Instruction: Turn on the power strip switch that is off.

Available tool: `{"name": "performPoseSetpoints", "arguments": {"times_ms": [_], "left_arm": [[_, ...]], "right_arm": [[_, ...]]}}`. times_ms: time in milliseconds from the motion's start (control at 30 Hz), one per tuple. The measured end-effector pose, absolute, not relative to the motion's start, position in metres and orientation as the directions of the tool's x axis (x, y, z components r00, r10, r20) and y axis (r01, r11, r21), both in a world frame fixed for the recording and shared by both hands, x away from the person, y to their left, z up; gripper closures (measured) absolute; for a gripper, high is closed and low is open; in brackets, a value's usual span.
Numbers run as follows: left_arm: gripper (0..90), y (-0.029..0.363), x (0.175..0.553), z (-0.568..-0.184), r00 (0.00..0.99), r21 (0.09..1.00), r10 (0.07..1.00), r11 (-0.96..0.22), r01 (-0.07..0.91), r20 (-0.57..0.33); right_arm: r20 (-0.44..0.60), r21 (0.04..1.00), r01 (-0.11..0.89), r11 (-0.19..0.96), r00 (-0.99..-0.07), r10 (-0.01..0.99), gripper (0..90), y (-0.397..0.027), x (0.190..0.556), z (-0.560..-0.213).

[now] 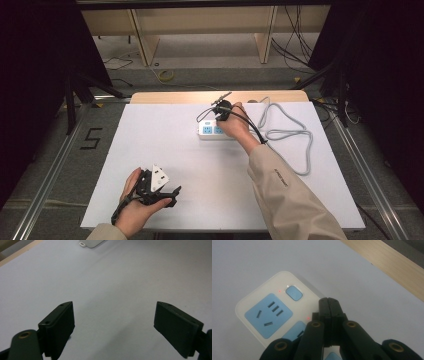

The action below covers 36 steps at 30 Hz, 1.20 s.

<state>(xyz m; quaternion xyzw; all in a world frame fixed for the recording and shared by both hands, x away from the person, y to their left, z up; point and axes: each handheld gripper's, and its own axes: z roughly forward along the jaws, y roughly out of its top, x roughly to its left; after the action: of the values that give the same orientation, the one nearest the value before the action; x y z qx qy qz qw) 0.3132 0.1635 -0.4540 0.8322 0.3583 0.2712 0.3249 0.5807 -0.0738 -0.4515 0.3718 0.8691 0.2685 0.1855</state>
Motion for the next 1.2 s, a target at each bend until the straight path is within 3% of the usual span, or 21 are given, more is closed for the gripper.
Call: {"name": "performPoseSetpoints", "arguments": {"times_ms": [1200], "left_arm": [[16.3, 0.1638, 0.3131, -0.4542, 0.597, 0.735, 0.772, -0.532, 0.420, 0.218]], "right_arm": [[-0.155, 0.599, 0.530, 0.600, -0.659, 0.736, 90.0, -0.0717, 0.5807, -0.4526]]}}
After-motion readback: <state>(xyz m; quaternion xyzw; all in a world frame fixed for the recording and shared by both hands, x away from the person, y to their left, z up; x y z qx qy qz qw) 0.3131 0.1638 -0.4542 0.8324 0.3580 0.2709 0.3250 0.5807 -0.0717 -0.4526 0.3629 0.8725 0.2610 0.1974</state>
